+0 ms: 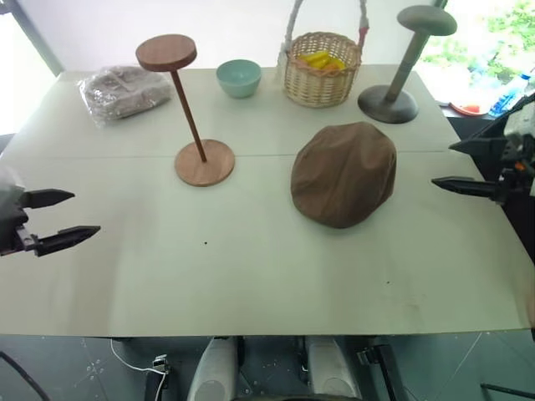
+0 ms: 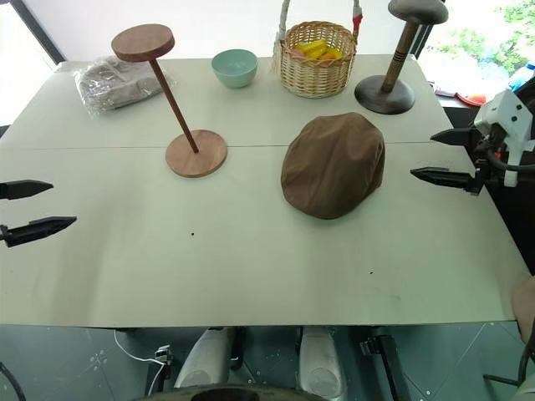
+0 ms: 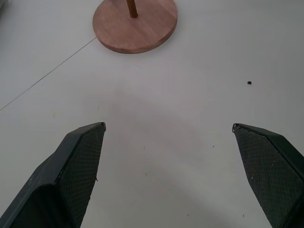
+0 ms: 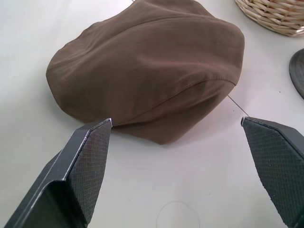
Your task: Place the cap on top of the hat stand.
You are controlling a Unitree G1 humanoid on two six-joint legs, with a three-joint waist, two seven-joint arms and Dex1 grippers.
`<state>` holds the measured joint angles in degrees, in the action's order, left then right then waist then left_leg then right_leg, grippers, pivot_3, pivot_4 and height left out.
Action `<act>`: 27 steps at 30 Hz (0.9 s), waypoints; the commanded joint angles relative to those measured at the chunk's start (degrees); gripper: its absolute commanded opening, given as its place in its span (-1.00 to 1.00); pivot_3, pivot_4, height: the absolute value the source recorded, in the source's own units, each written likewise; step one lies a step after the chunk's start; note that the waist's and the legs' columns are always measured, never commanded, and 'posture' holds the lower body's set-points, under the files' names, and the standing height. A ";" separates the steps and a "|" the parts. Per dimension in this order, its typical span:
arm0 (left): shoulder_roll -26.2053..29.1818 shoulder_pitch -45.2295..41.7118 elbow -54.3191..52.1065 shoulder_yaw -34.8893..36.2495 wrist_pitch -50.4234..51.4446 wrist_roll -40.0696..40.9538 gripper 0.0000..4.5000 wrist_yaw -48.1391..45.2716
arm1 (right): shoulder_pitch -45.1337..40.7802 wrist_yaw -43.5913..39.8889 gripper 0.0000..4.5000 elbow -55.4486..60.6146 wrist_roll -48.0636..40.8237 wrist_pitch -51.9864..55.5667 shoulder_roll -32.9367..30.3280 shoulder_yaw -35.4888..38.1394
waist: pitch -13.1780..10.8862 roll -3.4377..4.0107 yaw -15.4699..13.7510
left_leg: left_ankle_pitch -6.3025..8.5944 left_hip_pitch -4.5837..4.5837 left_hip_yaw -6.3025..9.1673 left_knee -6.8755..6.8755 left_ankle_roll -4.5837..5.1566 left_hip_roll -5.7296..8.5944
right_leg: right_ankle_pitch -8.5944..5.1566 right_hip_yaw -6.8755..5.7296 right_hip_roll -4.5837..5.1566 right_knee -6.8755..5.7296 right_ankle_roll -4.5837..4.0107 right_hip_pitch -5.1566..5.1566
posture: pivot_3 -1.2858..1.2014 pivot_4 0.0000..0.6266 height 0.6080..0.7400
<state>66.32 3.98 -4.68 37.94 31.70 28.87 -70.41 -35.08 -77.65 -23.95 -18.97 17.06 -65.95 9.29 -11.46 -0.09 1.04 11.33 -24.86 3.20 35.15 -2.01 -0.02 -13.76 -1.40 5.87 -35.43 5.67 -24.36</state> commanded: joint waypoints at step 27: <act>5.76 -34.49 -4.19 -14.13 20.81 21.24 1.00 -3.70 | -0.68 7.71 0.98 16.98 -1.05 2.68 -0.48 1.71 | -0.03 -0.08 0.08 | -0.06 0.50 -0.54 0.37 -0.03 -0.02 | 0.13 0.87 -0.18 -0.80 0.26 0.00 | 0.03 -0.52 1.00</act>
<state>70.32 -28.05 -7.10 24.94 49.73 46.16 -72.90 -35.02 -70.97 -13.27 -18.06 17.65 -65.74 9.20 -11.49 -0.17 1.11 11.27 -24.35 2.63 35.52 -2.04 -0.04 -13.62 -0.49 5.68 -36.24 5.98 -24.35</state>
